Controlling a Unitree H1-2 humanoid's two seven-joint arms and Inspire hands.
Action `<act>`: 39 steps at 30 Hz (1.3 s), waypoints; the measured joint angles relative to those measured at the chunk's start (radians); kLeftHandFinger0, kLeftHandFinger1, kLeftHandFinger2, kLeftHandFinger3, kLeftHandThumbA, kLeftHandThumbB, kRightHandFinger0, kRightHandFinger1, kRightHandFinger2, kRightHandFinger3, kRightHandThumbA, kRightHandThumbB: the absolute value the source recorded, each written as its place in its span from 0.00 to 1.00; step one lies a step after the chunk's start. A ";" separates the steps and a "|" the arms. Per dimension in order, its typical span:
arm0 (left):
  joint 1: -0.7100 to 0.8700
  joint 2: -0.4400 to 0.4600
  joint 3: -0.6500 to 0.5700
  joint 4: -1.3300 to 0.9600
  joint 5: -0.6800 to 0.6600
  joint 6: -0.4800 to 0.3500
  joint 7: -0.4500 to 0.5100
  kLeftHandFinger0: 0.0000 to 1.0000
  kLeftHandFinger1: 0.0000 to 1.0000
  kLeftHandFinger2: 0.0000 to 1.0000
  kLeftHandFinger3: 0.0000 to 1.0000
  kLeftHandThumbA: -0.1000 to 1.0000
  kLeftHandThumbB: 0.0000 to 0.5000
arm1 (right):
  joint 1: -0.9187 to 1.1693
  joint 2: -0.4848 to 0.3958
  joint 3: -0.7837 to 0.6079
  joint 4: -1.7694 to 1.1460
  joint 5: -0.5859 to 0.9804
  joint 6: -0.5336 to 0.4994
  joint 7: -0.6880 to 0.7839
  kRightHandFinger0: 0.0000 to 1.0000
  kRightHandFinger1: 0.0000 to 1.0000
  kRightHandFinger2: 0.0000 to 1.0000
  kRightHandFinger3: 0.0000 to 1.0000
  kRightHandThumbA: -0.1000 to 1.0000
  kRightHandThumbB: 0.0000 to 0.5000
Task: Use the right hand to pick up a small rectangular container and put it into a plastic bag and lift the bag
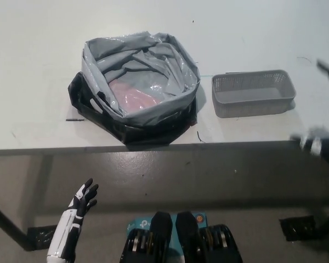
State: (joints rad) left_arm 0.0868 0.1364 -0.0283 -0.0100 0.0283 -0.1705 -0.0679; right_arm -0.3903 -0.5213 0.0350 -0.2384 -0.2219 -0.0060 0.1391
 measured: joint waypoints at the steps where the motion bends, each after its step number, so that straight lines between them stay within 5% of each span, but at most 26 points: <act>1: -0.001 0.000 0.000 0.002 0.000 0.000 0.000 1.00 1.00 1.00 1.00 1.00 0.37 | -0.059 -0.016 0.016 0.030 -0.002 0.018 0.021 1.00 1.00 1.00 1.00 1.00 1.00; 8: -0.004 -0.001 -0.003 0.007 0.000 0.000 0.000 1.00 1.00 1.00 1.00 1.00 0.31 | -0.334 -0.031 0.147 0.273 -0.023 0.102 0.143 1.00 1.00 1.00 1.00 1.00 0.86; 10: -0.005 -0.001 -0.003 0.009 0.000 0.000 0.000 1.00 1.00 1.00 1.00 1.00 0.30 | -0.416 -0.026 0.199 0.376 -0.027 0.129 0.191 1.00 1.00 1.00 1.00 0.95 0.95; 14: -0.008 -0.001 -0.004 0.011 0.000 0.000 0.000 1.00 1.00 1.00 1.00 1.00 0.29 | -0.546 0.000 0.283 0.569 -0.036 0.170 0.267 1.00 1.00 1.00 1.00 0.96 0.87; 19: -0.012 -0.001 -0.006 0.012 0.000 0.000 0.000 1.00 1.00 1.00 1.00 1.00 0.31 | -0.706 0.054 0.411 0.855 -0.063 0.207 0.363 1.00 1.00 1.00 1.00 1.00 0.92; 26: -0.023 -0.001 -0.007 0.012 0.000 0.000 0.000 1.00 1.00 1.00 1.00 1.00 0.29 | -0.875 0.140 0.567 1.198 -0.113 0.223 0.489 1.00 1.00 1.00 1.00 1.00 0.80; 39: -0.035 -0.001 -0.007 0.003 -0.002 -0.016 -0.007 1.00 1.00 1.00 1.00 0.99 0.27 | -1.102 0.220 0.721 1.499 -0.211 0.190 0.704 1.00 1.00 1.00 1.00 1.00 0.87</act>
State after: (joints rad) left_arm 0.0513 0.1357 -0.0354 -0.0066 0.0264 -0.1860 -0.0752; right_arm -1.4919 -0.3010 0.7564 1.2606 -0.4324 0.1835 0.8432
